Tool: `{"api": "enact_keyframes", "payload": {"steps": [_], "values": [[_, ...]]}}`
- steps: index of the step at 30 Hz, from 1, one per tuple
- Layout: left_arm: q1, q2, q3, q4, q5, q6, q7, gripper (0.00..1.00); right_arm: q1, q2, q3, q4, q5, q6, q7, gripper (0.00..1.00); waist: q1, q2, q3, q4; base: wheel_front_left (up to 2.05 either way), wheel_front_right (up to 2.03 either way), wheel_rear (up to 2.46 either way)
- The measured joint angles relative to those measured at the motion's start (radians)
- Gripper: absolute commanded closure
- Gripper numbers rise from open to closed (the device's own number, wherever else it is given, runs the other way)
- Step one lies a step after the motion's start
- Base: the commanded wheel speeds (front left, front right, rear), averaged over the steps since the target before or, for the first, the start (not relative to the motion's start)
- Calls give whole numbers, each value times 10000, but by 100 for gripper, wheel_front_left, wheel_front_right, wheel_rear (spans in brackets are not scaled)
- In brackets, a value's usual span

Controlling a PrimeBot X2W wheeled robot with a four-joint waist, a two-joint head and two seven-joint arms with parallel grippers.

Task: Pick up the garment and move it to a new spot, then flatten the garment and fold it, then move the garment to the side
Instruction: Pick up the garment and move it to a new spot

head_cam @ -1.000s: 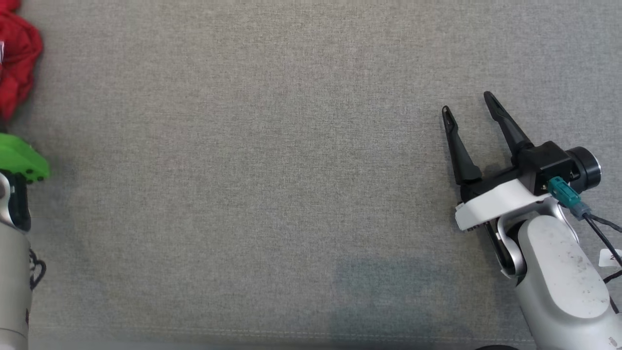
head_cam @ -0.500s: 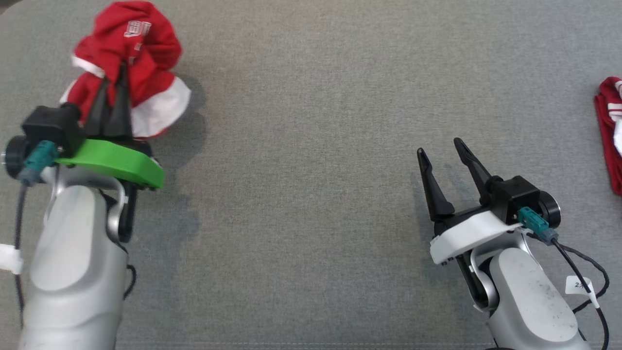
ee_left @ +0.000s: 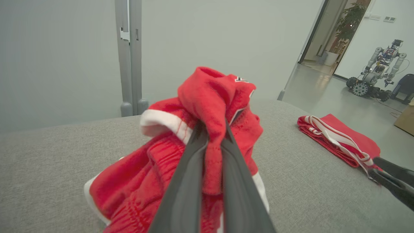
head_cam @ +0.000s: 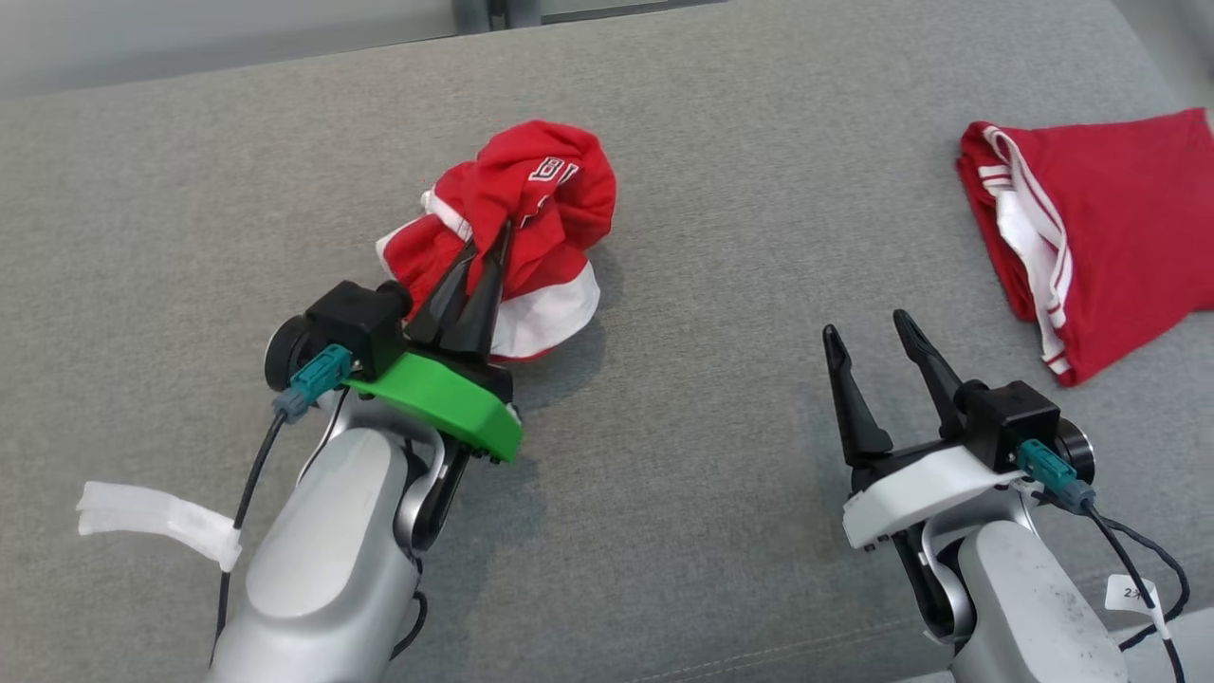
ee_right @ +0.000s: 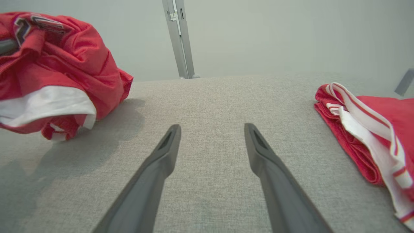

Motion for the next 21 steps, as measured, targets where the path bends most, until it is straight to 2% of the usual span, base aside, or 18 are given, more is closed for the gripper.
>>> {"api": "enact_keyframes", "payload": {"steps": [1,2,3,7,10,14,21], "values": [[64,-10,77,117,77,-2,0,100,35,8,-17,-2,0,0,0,0,0,0,-11,-151,0,0,0],[174,-8,255,267,111,-4,-2,60,57,13,-4,0,0,0,0,0,0,0,-22,-300,0,0,0],[314,23,408,466,178,-4,-2,0,65,25,19,-2,0,0,0,0,0,0,-32,-439,0,0,0],[925,96,895,984,460,-4,0,0,101,69,-56,-13,4,0,0,0,0,0,-84,-890,0,0,0],[1324,94,1494,961,639,-4,-2,0,228,69,-151,-31,4,0,0,0,0,0,-178,-959,0,0,0],[2014,38,2326,631,897,29,0,0,230,88,-102,-63,13,0,0,0,0,-1,-244,-724,0,0,0],[3311,-150,3398,-334,1154,17,-2,0,237,121,111,-23,17,0,0,0,0,0,-505,93,0,0,0]]}}
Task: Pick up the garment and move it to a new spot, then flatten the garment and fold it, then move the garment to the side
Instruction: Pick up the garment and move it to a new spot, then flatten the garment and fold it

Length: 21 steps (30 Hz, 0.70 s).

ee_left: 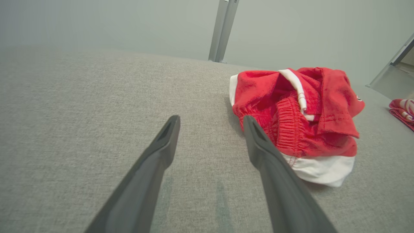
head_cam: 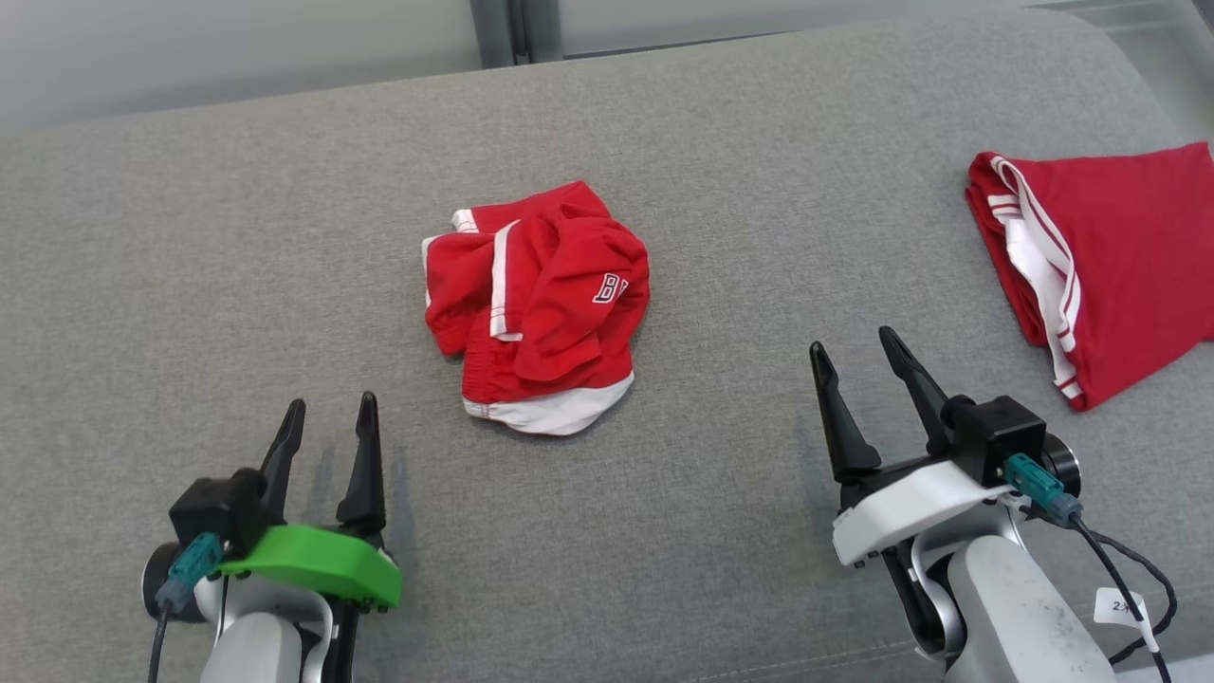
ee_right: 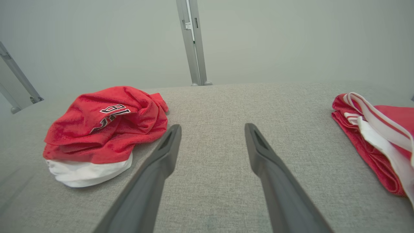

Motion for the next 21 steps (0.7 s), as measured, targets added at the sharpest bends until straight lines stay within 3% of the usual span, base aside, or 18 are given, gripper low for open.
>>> {"api": "enact_keyframes", "payload": {"steps": [10,21], "values": [[1725,-180,940,-828,451,-15,0,0,459,19,84,169,107,0,0,0,0,0,-892,558,0,0,0],[1910,-209,320,-821,383,-15,0,0,759,21,100,198,125,0,0,0,0,0,-1053,255,0,0,0]]}}
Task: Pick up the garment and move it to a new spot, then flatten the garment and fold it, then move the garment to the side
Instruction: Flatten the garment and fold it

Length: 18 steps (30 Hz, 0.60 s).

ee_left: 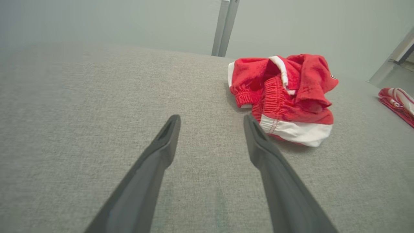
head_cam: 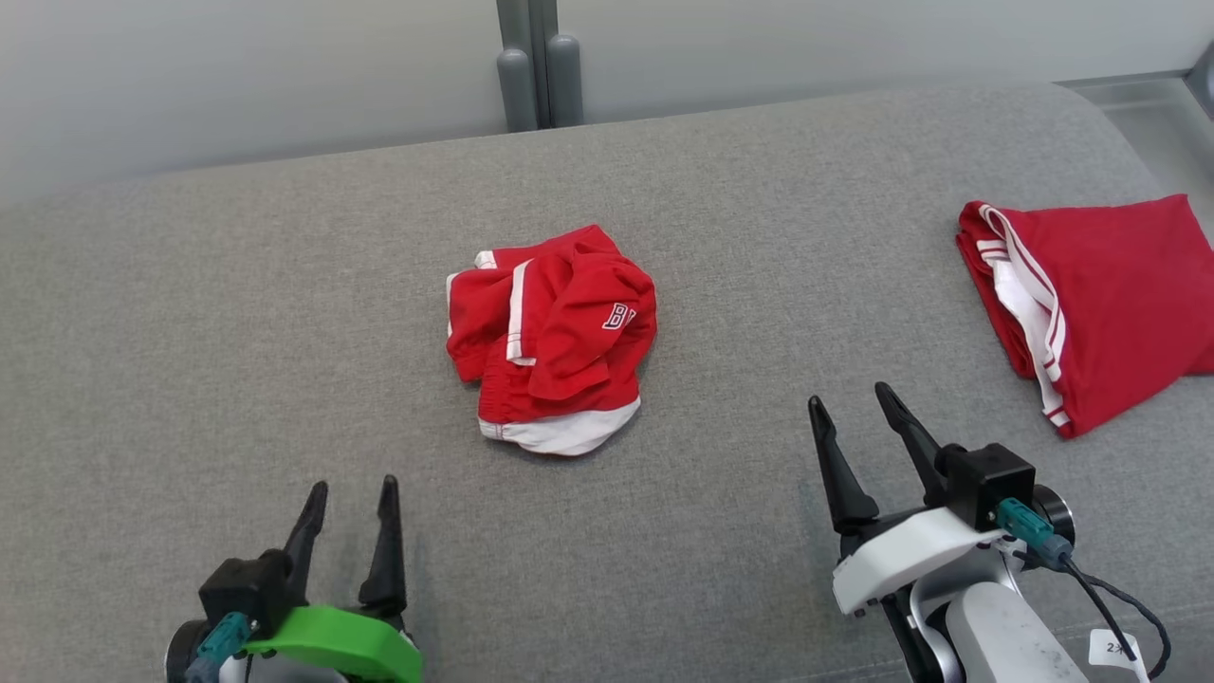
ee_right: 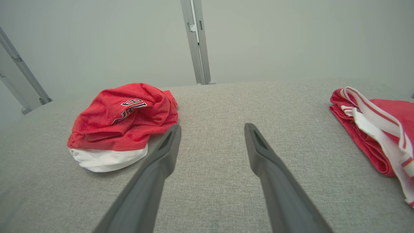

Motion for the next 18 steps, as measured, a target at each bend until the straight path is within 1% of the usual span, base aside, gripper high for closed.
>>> {"api": "enact_keyframes", "payload": {"steps": [4,8,12,18], "values": [[-610,-13,-669,303,-211,0,0,0,-187,2,58,-73,-15,0,0,0,0,0,259,-200,0,0,0],[-1354,-25,-1001,903,-184,-2,0,0,-337,4,33,-115,-58,0,0,0,0,0,540,-510,0,0,0],[-1916,-21,-1051,1509,-186,-2,0,0,-402,4,-15,-125,-61,0,0,0,0,0,760,-920,0,0,0],[-2259,38,-867,2485,-357,-2,2,0,-464,2,-82,-123,-59,0,0,0,0,0,999,-1564,0,0,0]]}}
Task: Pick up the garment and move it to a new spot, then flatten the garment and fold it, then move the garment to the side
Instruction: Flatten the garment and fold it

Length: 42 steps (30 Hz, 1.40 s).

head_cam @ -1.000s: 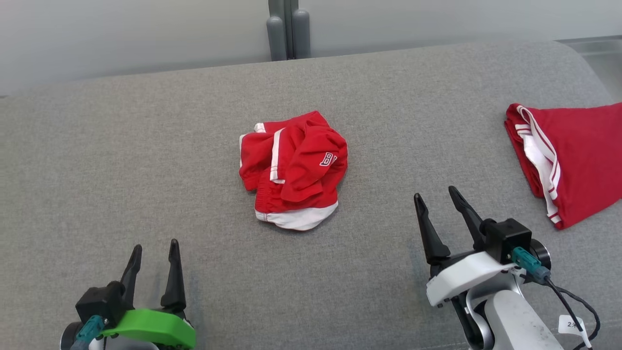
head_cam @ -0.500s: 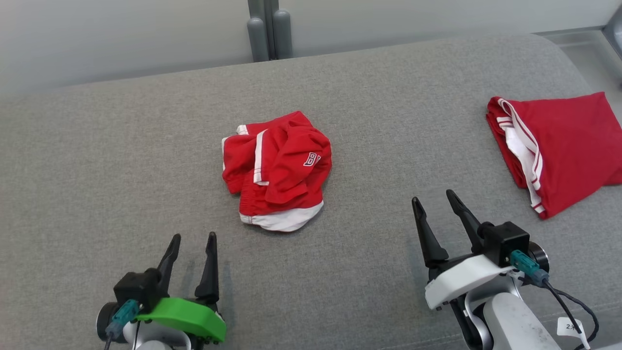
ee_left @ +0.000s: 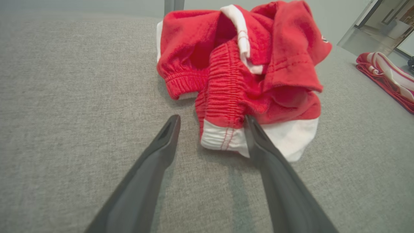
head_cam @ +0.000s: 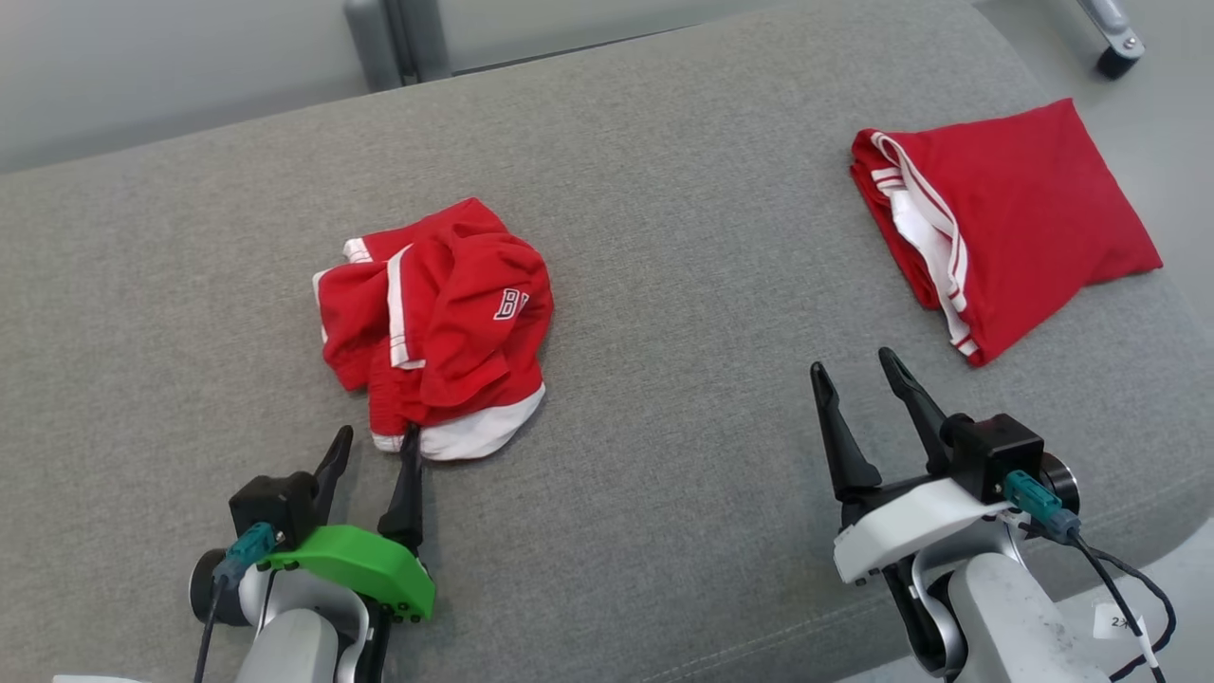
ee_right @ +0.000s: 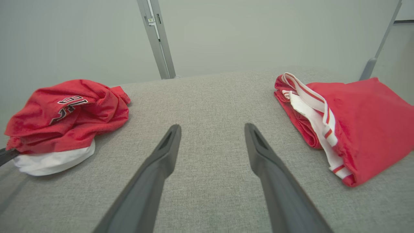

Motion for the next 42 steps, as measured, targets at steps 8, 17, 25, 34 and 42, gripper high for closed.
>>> {"api": "enact_keyframes", "payload": {"steps": [8,17,25,34,42], "values": [[-108,98,-332,-715,-144,-2,0,100,72,0,-182,-40,-2,0,0,0,0,0,93,-323,0,0,0],[-1055,217,-2098,-3087,-337,-2,0,100,78,10,127,46,318,0,0,0,0,0,-275,123,0,0,0],[-3435,117,-3258,-3369,-851,-4,-2,100,156,12,272,165,614,0,0,0,0,0,-639,29,0,0,0],[-3808,685,-1793,-748,-600,892,-2,100,228,10,105,127,654,0,0,0,0,0,-308,-295,0,0,0],[-2706,1806,-174,1551,-897,1379,0,40,63,10,-8,61,533,0,0,0,0,0,250,-272,0,0,0]]}}
